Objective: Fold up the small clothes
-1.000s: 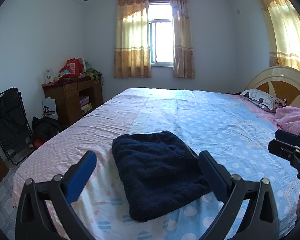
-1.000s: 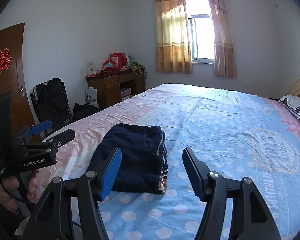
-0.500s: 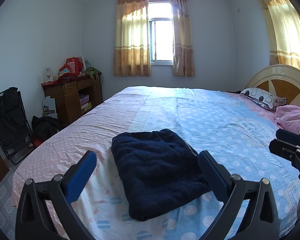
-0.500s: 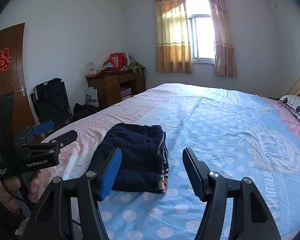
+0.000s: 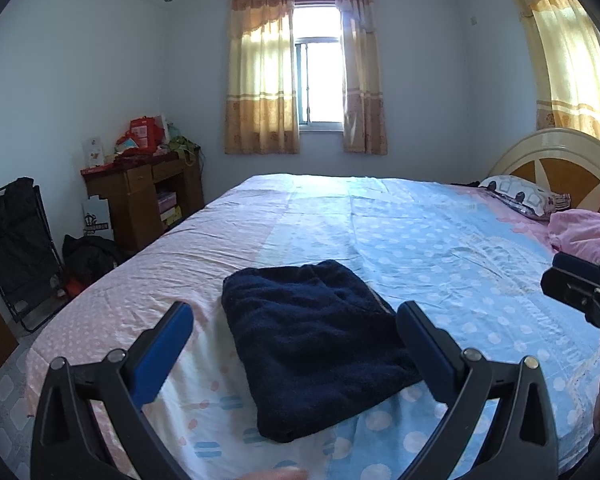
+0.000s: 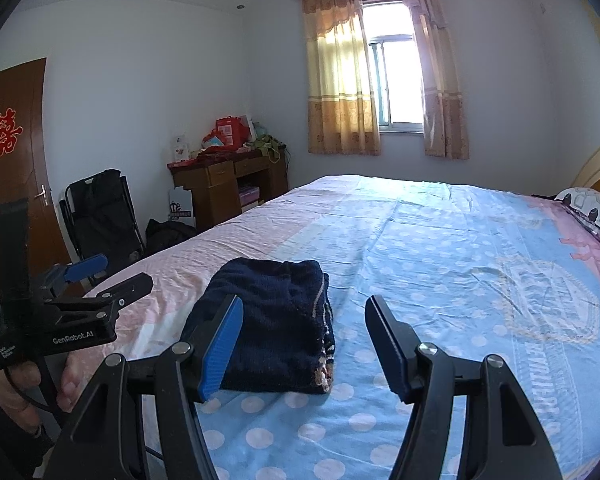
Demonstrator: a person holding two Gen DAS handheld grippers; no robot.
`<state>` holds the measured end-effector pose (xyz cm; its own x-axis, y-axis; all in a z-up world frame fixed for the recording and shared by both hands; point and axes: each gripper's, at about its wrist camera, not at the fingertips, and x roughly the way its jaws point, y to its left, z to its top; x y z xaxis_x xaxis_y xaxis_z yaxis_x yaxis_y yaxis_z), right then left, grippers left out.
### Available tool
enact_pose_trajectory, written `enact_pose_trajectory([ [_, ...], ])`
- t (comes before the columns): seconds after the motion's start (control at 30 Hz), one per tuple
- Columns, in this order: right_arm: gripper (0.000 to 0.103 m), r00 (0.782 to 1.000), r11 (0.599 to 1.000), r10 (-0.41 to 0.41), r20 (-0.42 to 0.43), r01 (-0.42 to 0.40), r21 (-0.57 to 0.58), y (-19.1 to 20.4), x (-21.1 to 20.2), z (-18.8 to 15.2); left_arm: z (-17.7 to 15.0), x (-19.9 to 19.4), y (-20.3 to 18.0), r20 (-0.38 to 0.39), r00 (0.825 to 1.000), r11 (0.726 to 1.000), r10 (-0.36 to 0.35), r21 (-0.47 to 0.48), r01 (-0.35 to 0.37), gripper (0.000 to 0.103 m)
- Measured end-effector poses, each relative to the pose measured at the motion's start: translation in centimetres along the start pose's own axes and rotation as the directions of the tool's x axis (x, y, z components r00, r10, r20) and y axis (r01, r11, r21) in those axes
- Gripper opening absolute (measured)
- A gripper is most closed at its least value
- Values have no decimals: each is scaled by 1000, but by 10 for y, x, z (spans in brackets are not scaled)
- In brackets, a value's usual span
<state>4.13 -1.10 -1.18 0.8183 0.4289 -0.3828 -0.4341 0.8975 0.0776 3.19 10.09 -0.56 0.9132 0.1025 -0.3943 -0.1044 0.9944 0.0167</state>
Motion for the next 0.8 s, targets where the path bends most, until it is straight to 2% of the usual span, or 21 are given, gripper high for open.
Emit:
enact_pose_trajectory([
  [0.27, 65, 999, 1000, 24, 35, -24, 7, 1, -10, 2, 3, -1, 5, 10, 1000, 1000, 17, -8, -17, 103],
  [0.8, 65, 999, 999, 39, 3, -39, 8, 4, -6, -2, -2, 5, 9, -5, 999, 999, 34, -5, -34, 103],
])
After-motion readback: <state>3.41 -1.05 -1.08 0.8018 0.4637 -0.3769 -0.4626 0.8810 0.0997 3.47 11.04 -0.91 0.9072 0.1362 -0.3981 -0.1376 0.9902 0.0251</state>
